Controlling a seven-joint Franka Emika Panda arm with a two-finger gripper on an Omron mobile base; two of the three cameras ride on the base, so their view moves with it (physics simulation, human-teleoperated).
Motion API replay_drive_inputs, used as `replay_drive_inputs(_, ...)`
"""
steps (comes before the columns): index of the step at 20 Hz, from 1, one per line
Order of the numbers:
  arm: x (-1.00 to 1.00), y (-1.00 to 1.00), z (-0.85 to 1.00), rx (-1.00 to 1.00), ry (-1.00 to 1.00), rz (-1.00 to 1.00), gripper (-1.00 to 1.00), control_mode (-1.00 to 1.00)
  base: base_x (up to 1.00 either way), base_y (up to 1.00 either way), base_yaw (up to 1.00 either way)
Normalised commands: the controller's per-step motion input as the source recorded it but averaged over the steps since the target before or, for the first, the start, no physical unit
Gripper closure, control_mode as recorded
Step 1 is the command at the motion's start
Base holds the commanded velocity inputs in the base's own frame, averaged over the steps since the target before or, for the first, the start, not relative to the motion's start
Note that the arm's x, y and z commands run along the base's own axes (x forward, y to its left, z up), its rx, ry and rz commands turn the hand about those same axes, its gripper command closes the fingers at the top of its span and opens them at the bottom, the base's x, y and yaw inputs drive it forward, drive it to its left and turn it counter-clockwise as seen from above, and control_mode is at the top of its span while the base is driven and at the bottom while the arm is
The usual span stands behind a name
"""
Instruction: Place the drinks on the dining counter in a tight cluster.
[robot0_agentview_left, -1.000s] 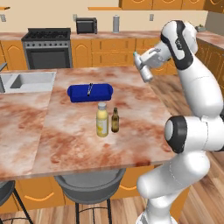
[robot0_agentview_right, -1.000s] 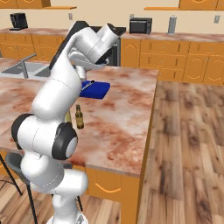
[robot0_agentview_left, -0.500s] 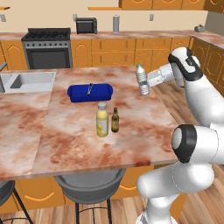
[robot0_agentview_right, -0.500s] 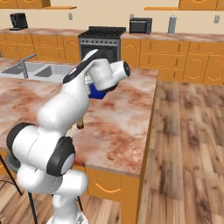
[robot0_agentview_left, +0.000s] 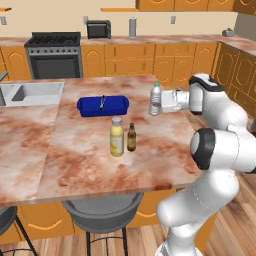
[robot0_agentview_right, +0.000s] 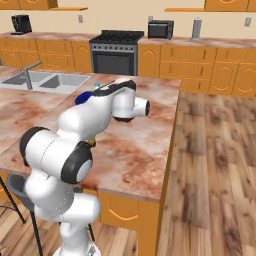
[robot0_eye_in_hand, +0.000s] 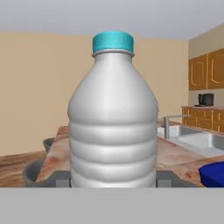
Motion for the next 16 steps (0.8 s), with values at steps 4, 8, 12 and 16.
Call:
replay_drive_inputs(4,0.28,-0.15,-0.18,0.13,0.0,0.12,1.0,-1.0,0.0,0.0,0.0)
replay_drive_inputs(8,0.0,0.0,-0.7,0.0,0.0,0.15,1.0,-1.0,0.0,0.0,0.0)
replay_drive_inputs(12,0.0,0.0,-0.62,-0.02,-0.01,0.15,1.0,-1.0,0.0,0.0,0.0)
replay_drive_inputs(16,0.0,0.0,-0.32,-0.09,-0.19,0.16,1.0,-1.0,0.0,0.0,0.0)
